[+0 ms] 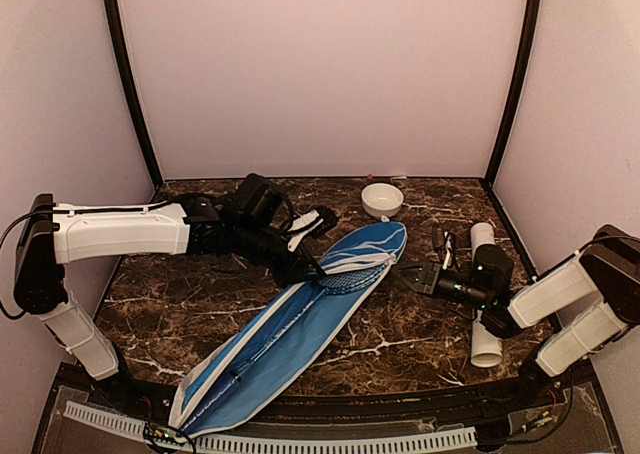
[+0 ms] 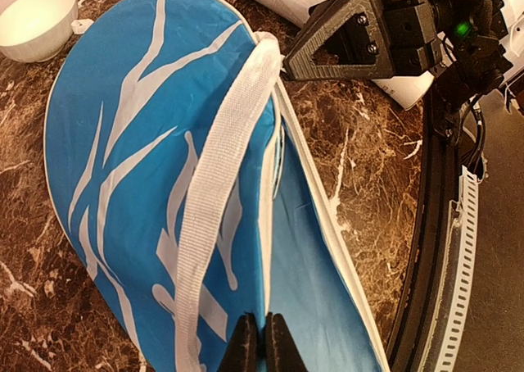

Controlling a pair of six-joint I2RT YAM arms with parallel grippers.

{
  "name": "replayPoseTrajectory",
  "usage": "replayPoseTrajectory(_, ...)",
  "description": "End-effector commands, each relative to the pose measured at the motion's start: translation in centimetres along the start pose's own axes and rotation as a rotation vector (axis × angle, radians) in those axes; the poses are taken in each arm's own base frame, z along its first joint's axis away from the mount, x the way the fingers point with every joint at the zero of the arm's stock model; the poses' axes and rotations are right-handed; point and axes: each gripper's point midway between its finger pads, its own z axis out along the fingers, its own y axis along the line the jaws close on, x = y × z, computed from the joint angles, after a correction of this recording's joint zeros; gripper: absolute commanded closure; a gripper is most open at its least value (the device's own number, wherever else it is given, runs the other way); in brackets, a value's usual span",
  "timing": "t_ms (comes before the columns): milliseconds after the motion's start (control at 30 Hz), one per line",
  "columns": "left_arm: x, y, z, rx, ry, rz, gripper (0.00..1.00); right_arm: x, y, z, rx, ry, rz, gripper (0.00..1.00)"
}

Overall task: Pack up the badminton gear
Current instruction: Pick up the zipper from the racket bag, then hold the racket bag at the center of the board.

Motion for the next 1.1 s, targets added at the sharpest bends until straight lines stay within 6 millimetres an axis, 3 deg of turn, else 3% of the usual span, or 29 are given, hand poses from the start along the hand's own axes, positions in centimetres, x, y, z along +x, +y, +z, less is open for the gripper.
replayPoseTrajectory(0, -2.0, -1.5, -0.3, 0.078, -0.082, 0.011, 1.00, 0.8, 2.9, 1.0, -0.086, 0.043, -0.010, 1.00)
replayPoseTrajectory(500, -0.8, -3.5, 1.8, 0.171, -0.033, 0.018, 1.00, 4.9, 4.5, 2.7, -0.121, 0.153, 0.034, 1.00)
replayPoseTrajectory(567, -0.8, -3.8, 1.9, 0.185, -0.030, 0.020, 0.91, 5.3, 4.6, 2.8, -0.125, 0.162, 0.038, 1.00)
replayPoseTrajectory(667, -1.7, -4.0, 1.5, 0.186, -0.044, 0.016, 0.61, 5.4, 4.6, 2.6, -0.121, 0.153, 0.041, 1.00)
replayPoseTrajectory(733, -3.3, -3.6, 0.8, 0.154, -0.083, 0.012, 0.49, 5.2, 4.6, 2.5, -0.118, 0.147, 0.036, 1.00)
replayPoseTrajectory(900, -7.7, -2.4, -0.3, 0.057, -0.180, 0.001, 0.33, 4.7, 4.8, 2.5, -0.108, 0.136, 0.010, 1.00)
replayPoseTrajectory(1067, -8.6, 0.0, 2.9, -0.022, -0.120, -0.060, 0.31, 4.5, 5.0, 2.5, -0.106, 0.132, -0.007, 1.00)
